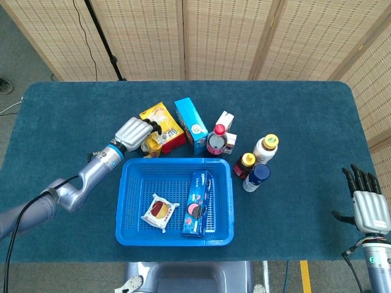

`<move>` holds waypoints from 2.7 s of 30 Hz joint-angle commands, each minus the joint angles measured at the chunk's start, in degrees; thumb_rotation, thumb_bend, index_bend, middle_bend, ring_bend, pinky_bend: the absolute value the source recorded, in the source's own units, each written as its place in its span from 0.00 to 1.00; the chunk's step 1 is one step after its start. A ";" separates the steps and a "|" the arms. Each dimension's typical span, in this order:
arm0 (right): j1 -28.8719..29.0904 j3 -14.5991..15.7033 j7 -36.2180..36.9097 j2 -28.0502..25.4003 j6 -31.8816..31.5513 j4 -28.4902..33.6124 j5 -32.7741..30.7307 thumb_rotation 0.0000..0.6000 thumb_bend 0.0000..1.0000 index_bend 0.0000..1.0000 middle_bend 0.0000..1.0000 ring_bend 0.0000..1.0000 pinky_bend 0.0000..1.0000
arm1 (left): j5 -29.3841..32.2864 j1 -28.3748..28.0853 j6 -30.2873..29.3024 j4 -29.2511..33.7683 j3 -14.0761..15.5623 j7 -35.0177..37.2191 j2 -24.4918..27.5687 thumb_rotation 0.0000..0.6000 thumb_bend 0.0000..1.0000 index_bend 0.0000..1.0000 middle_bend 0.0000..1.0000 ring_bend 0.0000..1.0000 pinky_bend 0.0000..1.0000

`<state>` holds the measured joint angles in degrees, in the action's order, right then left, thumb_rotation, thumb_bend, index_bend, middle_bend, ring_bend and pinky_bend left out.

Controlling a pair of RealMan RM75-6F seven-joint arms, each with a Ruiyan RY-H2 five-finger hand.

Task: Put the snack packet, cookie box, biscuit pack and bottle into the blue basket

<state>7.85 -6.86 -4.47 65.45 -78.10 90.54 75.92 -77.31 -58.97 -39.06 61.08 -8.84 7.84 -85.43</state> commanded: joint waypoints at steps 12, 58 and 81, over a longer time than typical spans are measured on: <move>-0.09 0.12 -0.11 -0.06 -0.37 0.28 0.47 1.00 0.00 0.00 0.00 0.00 0.00 | -3.08 3.30 -10.11 6.76 -2.32 5.29 6.11 1.00 0.32 0.80 0.72 0.63 0.64; -0.68 0.27 1.34 -1.29 -1.73 1.45 2.07 1.00 0.00 0.00 0.00 0.00 0.00 | -10.06 1.58 4.94 42.85 6.52 20.29 26.93 1.00 0.36 0.84 0.76 0.64 0.65; -0.62 0.41 1.86 -1.39 -1.46 1.37 2.31 1.00 0.00 0.00 0.00 0.00 0.00 | -6.31 7.84 -8.99 44.92 5.33 -2.58 25.65 0.93 0.31 0.00 0.00 0.00 0.00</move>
<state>7.22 -6.45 -2.64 64.06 -79.58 91.93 78.25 -80.79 -54.04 -42.51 105.78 -2.57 5.99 -59.40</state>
